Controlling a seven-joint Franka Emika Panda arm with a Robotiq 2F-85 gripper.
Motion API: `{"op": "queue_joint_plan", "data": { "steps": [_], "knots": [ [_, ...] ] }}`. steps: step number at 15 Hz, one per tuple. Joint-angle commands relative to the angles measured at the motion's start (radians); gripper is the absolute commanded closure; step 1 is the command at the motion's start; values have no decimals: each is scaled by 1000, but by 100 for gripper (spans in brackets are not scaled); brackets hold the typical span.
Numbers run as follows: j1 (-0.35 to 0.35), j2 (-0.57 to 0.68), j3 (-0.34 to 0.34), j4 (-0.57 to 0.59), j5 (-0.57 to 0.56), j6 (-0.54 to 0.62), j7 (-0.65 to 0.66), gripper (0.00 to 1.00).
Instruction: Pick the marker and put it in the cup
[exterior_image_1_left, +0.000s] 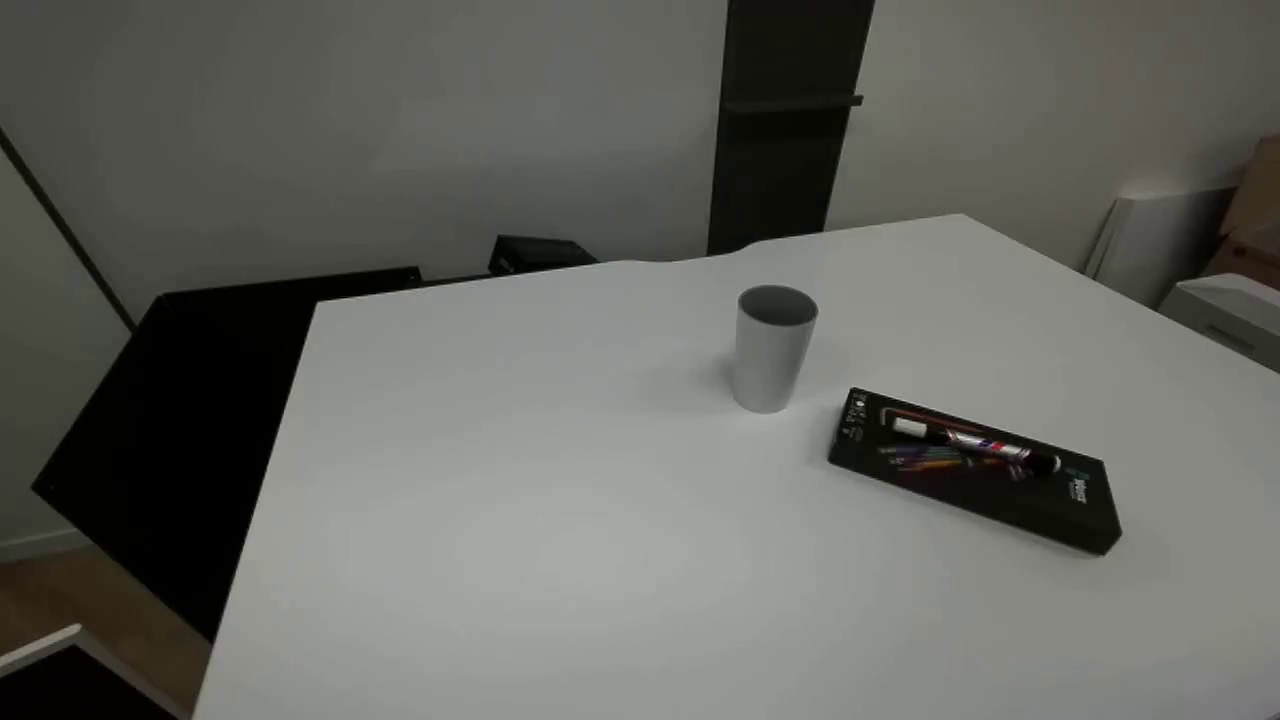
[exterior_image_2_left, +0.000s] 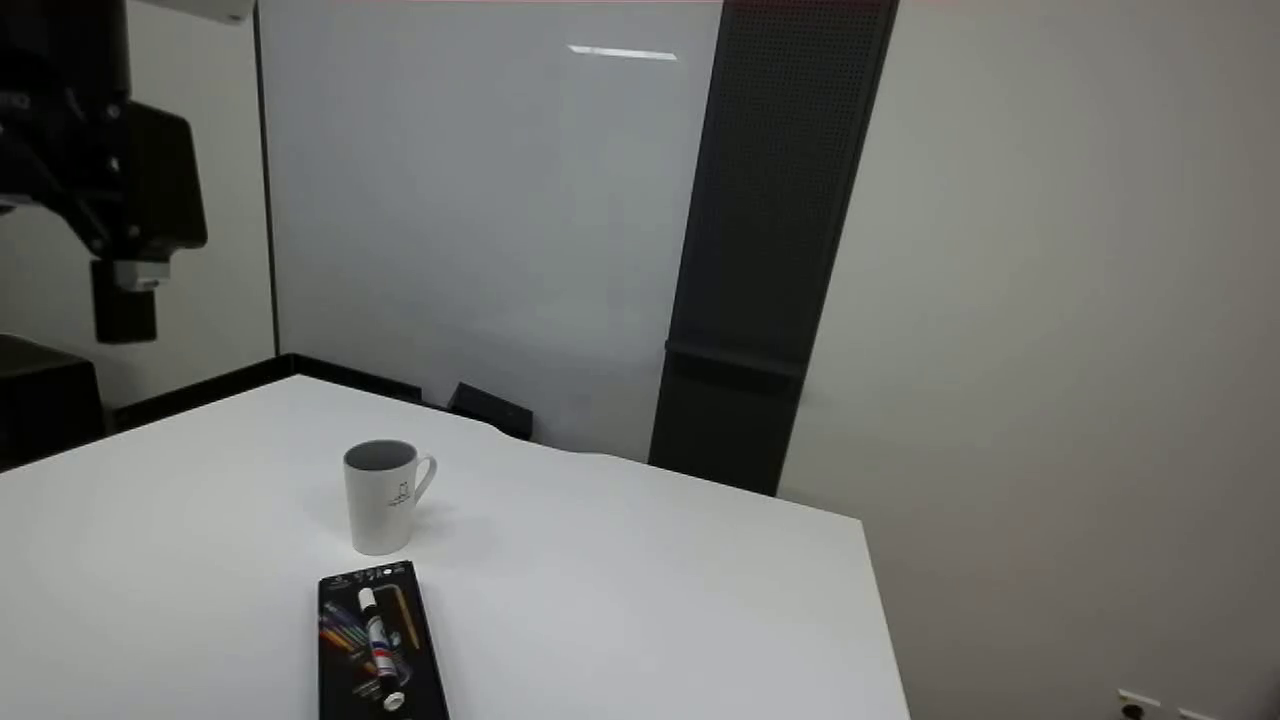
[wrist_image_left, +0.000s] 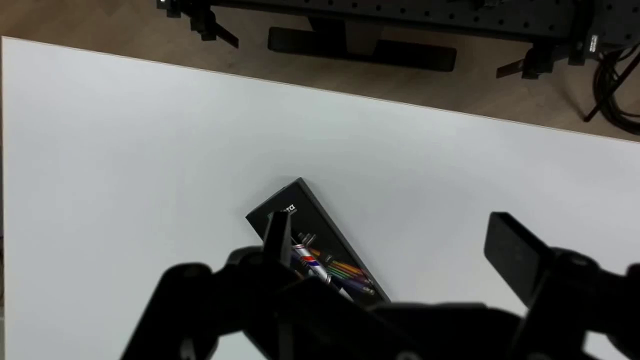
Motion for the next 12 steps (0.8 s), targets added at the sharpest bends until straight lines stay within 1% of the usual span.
{"op": "queue_joint_plan", "data": {
  "steps": [1, 5, 7, 9, 11, 12],
  "knots": [
    [12, 1, -10, 2, -5, -2, 5, 0],
    [12, 1, -10, 2, -5, -2, 5, 0],
    [15, -7, -16, -8, -78, 12, -82, 0],
    [15, 11, -35, -1, -155, 32, -176, 0],
    [16, 32, -69, 6, -216, 76, -275, 0],
    [18, 44, -93, 9, -239, 117, -335, 0]
  ]
}}
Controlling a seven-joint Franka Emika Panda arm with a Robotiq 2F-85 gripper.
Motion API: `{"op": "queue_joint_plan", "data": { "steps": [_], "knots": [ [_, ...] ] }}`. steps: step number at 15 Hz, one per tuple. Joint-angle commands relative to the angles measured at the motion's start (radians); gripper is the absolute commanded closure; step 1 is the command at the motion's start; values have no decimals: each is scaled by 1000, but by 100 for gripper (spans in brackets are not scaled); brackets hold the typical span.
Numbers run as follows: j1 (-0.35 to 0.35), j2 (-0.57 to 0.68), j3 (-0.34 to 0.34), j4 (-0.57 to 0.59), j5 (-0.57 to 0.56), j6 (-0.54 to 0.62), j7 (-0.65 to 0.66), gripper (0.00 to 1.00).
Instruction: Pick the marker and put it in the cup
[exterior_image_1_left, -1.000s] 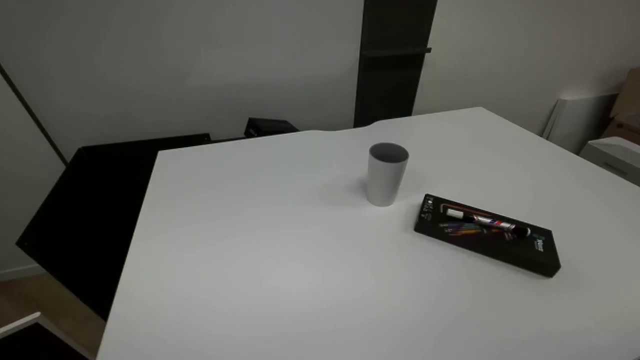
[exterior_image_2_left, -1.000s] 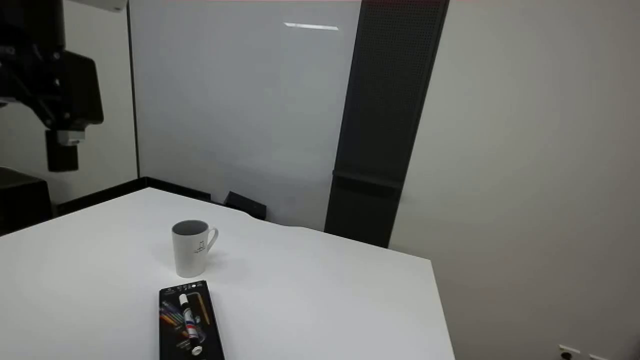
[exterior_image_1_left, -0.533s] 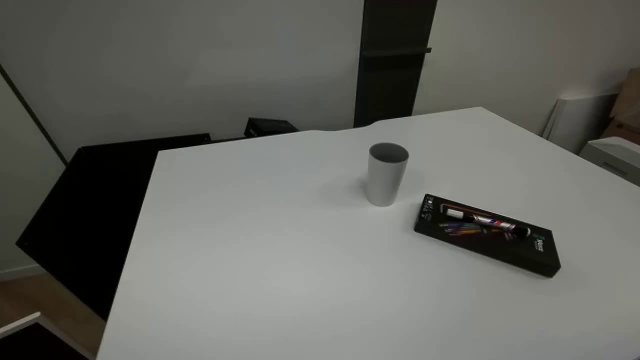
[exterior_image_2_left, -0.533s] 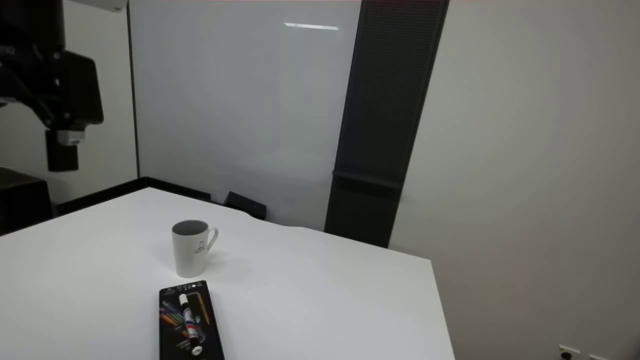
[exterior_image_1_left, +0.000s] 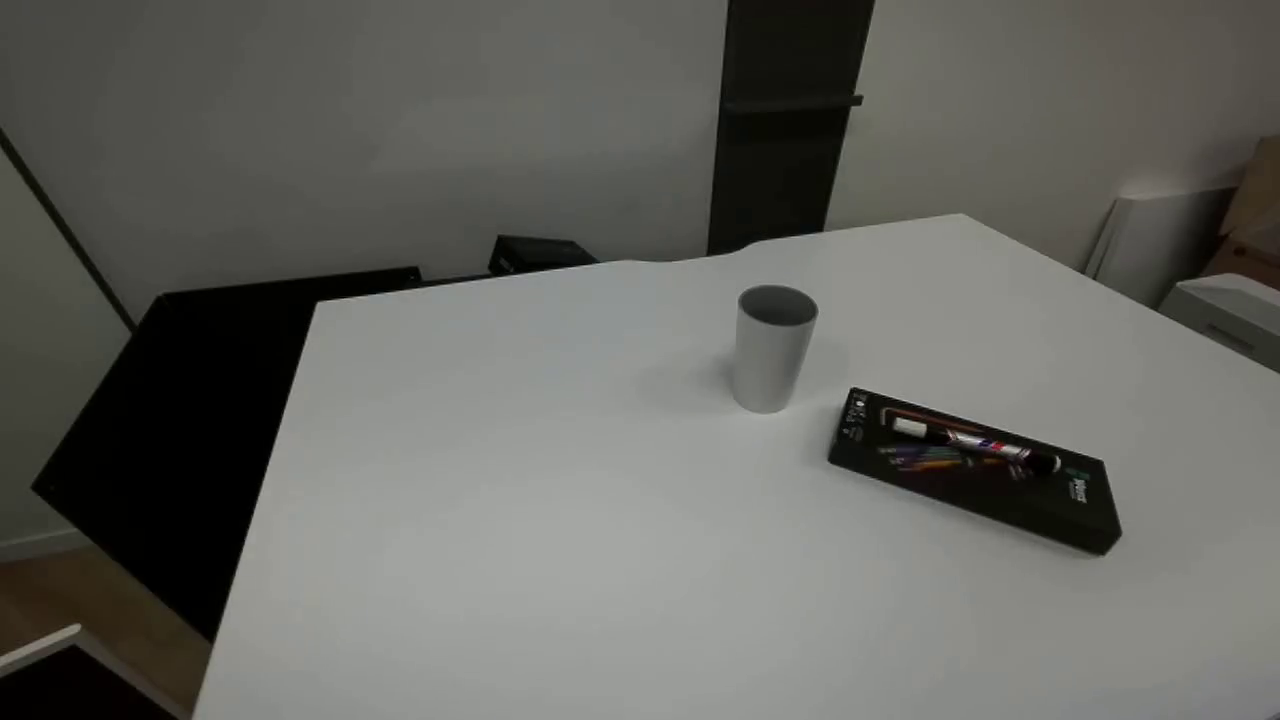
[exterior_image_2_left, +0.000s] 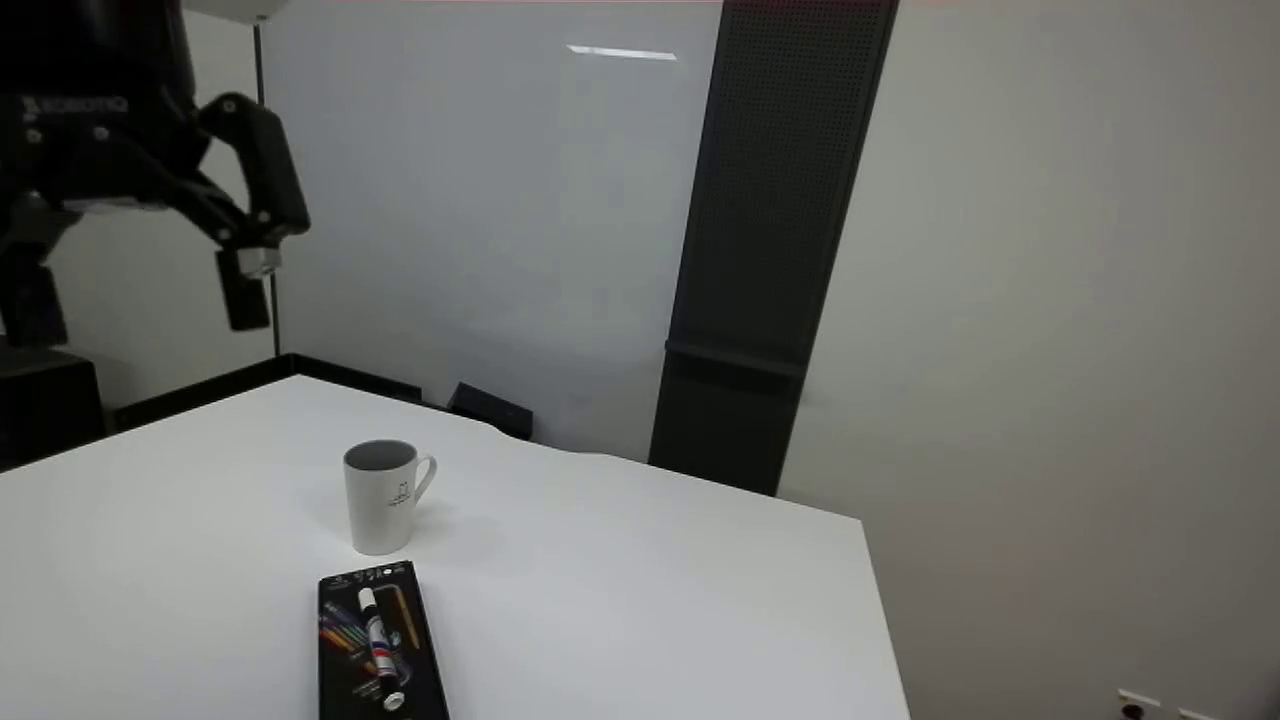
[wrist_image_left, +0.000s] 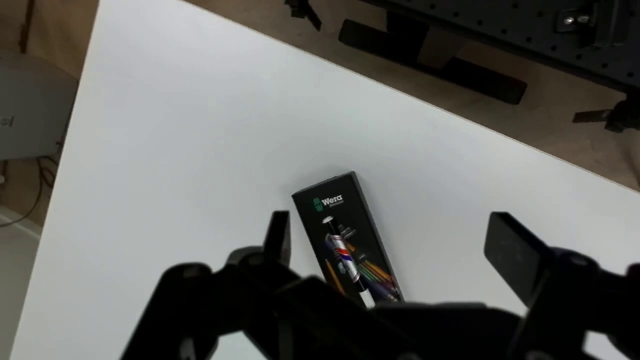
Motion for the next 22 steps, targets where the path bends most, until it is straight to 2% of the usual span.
{"op": "queue_joint_plan", "data": {
  "steps": [1, 6, 8, 11, 13, 14, 22],
  "knots": [
    [20, 51, -89, 16, -73, 121, -189, 0],
    [41, 136, -248, 8, 10, 411, -546, 0],
    [51, 155, -305, 8, 86, 474, -723, 0],
    [63, 191, -342, 11, 183, 511, -975, 0],
    [57, 212, -339, 17, 227, 496, -1076, 0],
    [14, 189, -301, 0, 206, 496, -1007, 0],
    [0, 197, -287, 0, 212, 496, -1021, 0]
  ]
}}
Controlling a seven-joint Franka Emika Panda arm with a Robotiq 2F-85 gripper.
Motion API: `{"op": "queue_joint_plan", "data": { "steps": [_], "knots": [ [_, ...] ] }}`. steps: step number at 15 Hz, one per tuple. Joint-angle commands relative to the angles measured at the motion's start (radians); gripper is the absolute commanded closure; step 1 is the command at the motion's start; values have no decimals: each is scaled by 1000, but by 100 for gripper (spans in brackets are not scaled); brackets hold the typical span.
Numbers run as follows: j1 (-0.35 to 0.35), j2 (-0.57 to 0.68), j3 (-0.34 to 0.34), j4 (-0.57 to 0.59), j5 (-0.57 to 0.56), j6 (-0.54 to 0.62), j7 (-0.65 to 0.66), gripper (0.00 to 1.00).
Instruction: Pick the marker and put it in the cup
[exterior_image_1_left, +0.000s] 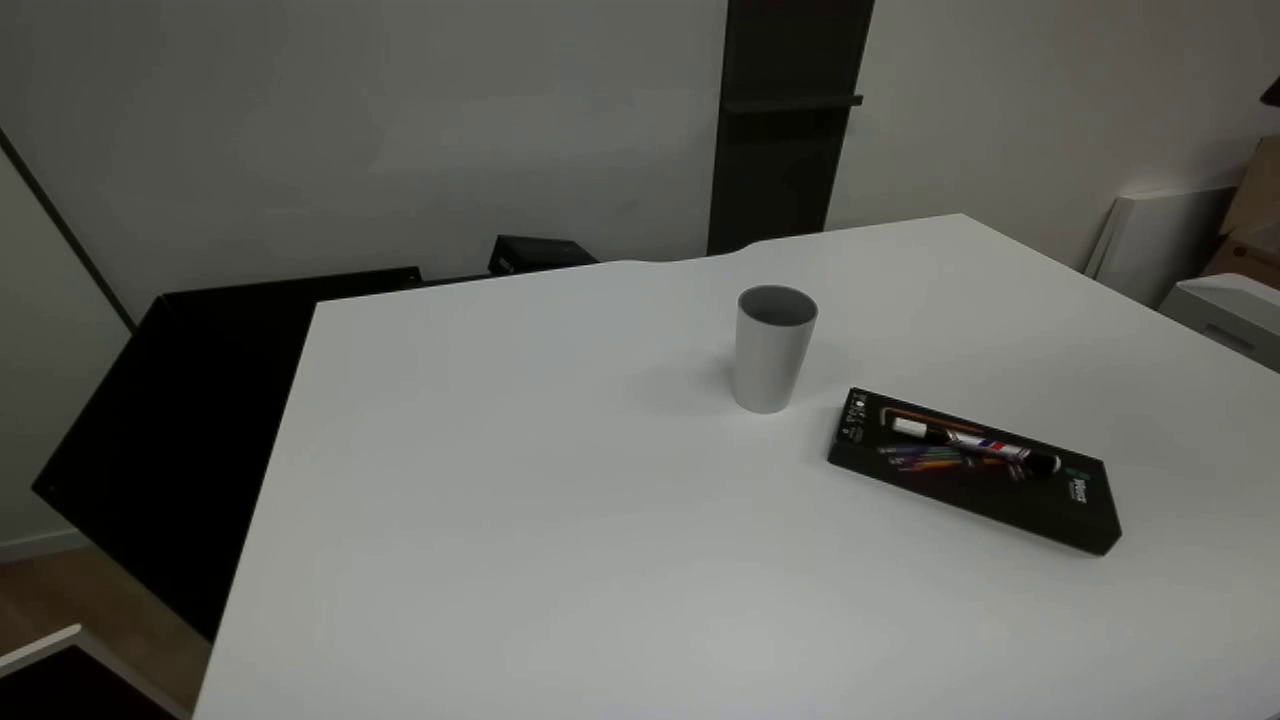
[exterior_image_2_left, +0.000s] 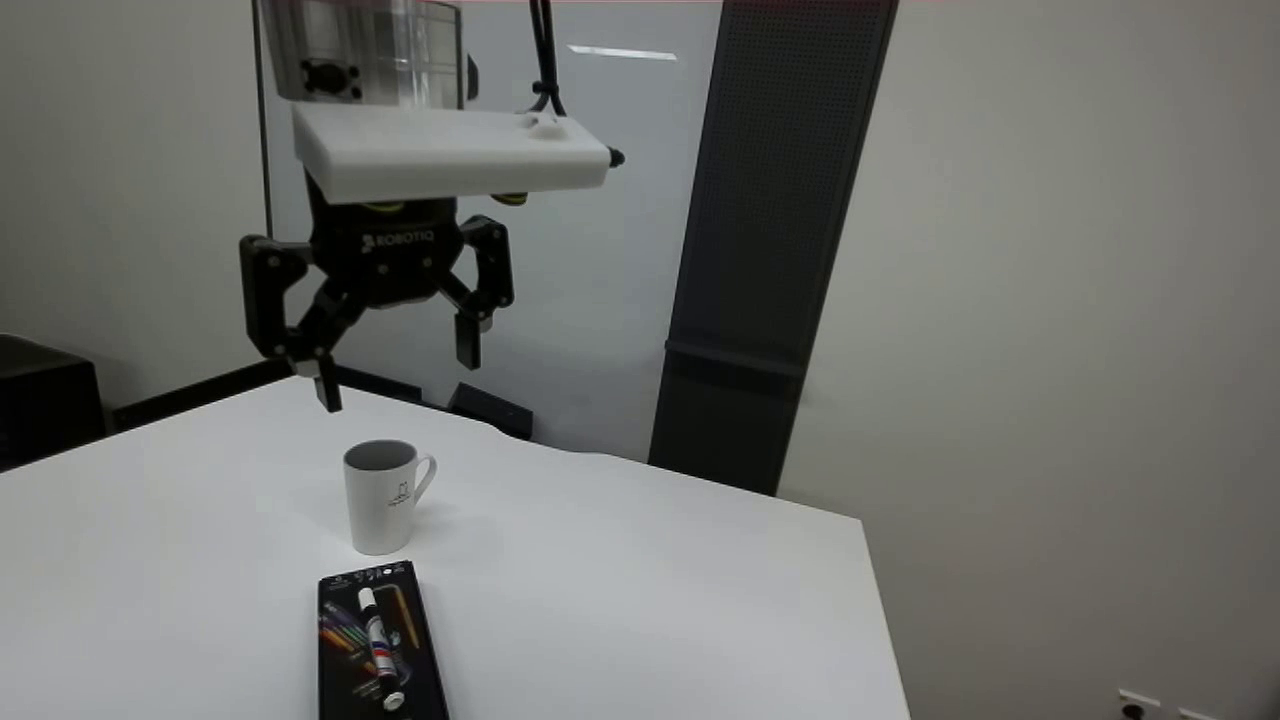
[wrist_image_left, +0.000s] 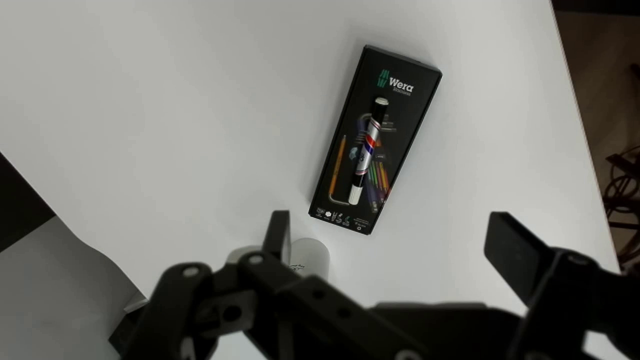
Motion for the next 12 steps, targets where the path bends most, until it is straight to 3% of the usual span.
{"op": "queue_joint_plan", "data": {
  "steps": [1, 3, 12],
  "knots": [
    [-25, 2, 24, 1, 13, -2, -9, 0],
    [-32, 9, 54, -10, -12, 51, 31, 0],
    [3, 387, 184, 108, 20, 195, 93, 0]
  ]
}}
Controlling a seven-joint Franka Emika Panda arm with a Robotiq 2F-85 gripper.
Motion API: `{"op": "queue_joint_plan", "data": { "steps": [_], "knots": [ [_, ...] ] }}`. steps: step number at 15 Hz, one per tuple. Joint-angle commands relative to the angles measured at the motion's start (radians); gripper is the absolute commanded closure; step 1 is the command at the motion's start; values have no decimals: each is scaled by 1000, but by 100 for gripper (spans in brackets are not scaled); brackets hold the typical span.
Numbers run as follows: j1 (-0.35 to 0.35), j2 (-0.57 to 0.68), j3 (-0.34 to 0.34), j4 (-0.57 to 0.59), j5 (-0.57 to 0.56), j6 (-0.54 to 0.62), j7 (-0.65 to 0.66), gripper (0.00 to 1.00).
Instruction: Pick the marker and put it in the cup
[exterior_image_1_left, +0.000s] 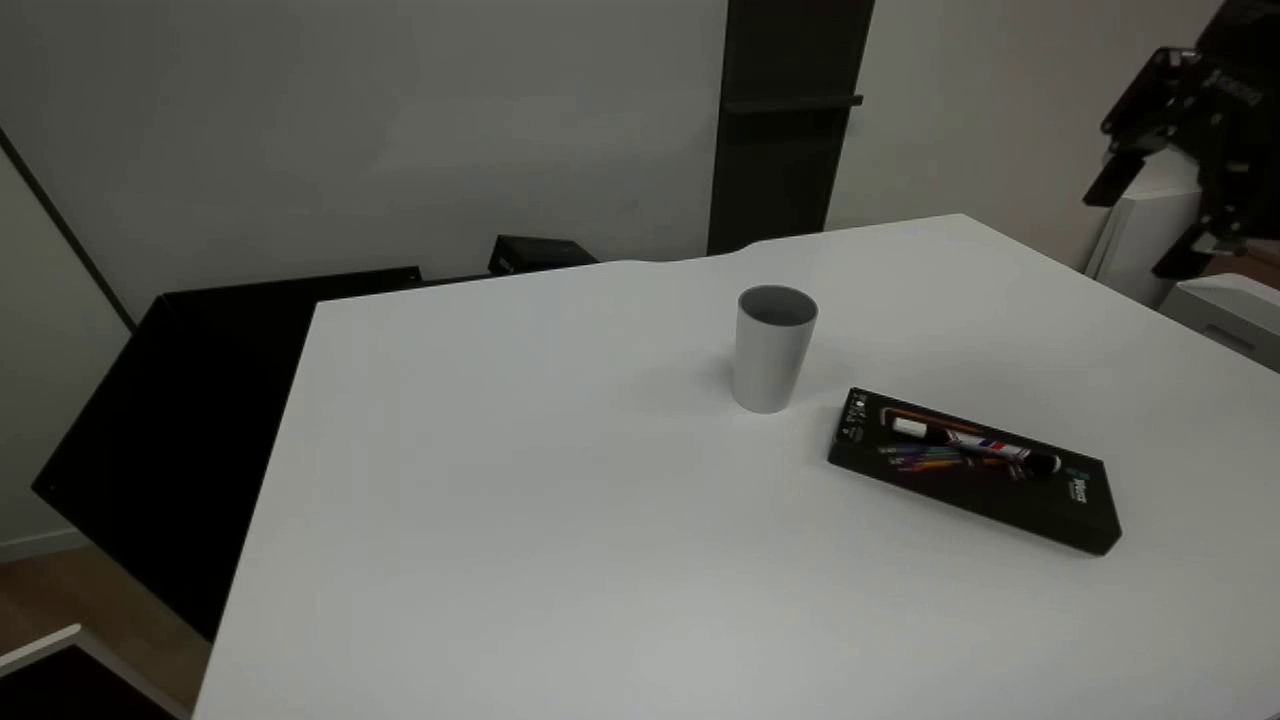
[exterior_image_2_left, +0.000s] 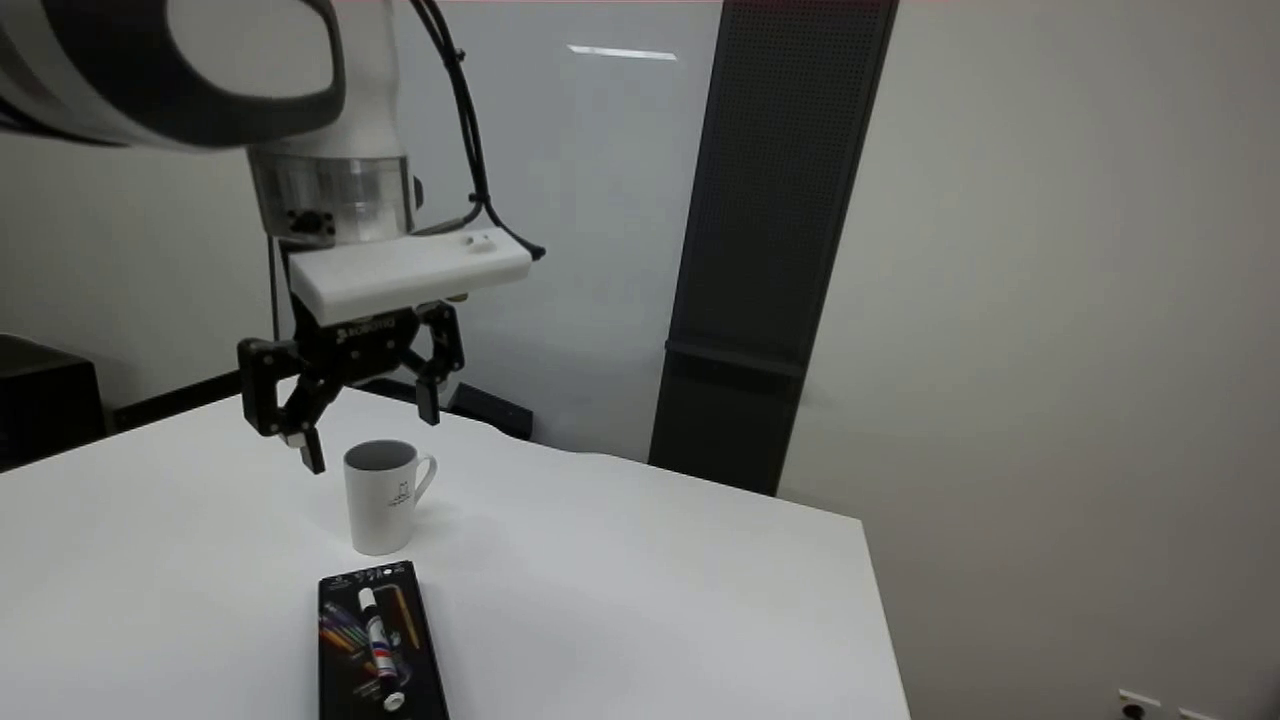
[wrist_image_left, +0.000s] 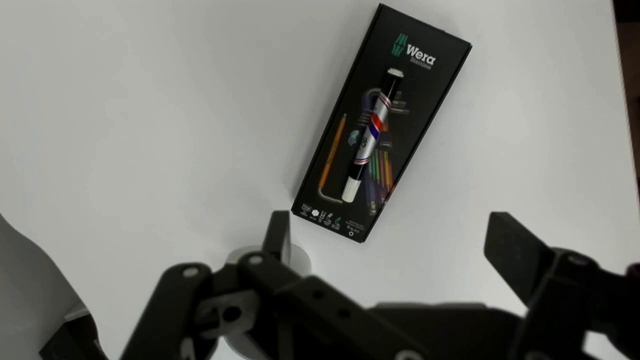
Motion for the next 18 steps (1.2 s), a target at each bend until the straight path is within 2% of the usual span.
{"op": "queue_joint_plan", "data": {
  "steps": [1, 9, 18],
  "knots": [
    [-4, 191, 54, 112, 8, 18, 64, 0],
    [-36, 446, 120, 300, -41, 8, 213, 0],
    [-69, 580, 142, 363, -43, 23, 343, 0]
  ]
}}
